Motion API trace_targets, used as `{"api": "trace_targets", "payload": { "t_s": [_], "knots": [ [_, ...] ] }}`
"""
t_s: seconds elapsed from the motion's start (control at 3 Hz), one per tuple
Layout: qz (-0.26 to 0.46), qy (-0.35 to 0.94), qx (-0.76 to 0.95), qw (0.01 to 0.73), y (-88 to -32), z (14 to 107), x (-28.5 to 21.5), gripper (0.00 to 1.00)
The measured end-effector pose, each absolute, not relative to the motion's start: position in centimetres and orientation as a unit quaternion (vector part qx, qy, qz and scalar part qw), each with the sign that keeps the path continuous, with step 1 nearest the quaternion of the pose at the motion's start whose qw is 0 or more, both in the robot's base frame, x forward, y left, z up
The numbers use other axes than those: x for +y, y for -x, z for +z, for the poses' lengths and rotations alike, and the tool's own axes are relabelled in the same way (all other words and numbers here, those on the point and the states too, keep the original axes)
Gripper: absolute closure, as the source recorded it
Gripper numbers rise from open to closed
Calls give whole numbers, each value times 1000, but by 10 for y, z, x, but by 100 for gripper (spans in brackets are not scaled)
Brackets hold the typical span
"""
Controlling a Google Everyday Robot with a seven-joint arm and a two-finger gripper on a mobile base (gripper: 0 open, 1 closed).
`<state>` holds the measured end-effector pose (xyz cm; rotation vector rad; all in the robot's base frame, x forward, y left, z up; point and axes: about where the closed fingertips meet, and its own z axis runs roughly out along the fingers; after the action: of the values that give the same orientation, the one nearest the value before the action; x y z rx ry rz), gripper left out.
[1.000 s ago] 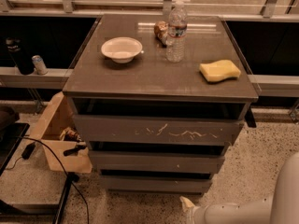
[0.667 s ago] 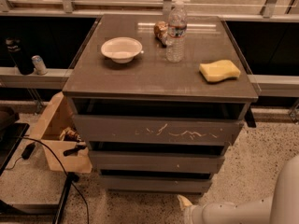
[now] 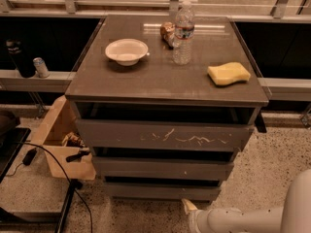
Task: Open bottom drawer
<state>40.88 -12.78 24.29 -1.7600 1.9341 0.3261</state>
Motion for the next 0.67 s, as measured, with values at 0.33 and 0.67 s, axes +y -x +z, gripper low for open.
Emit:
{"api": "trace_targets", "payload": {
  "t_s": [0.33, 0.67],
  "knots": [
    [99, 663, 703, 237, -426, 226, -133, 0],
    [80, 677, 696, 225, -440, 216, -136, 0]
  ]
}}
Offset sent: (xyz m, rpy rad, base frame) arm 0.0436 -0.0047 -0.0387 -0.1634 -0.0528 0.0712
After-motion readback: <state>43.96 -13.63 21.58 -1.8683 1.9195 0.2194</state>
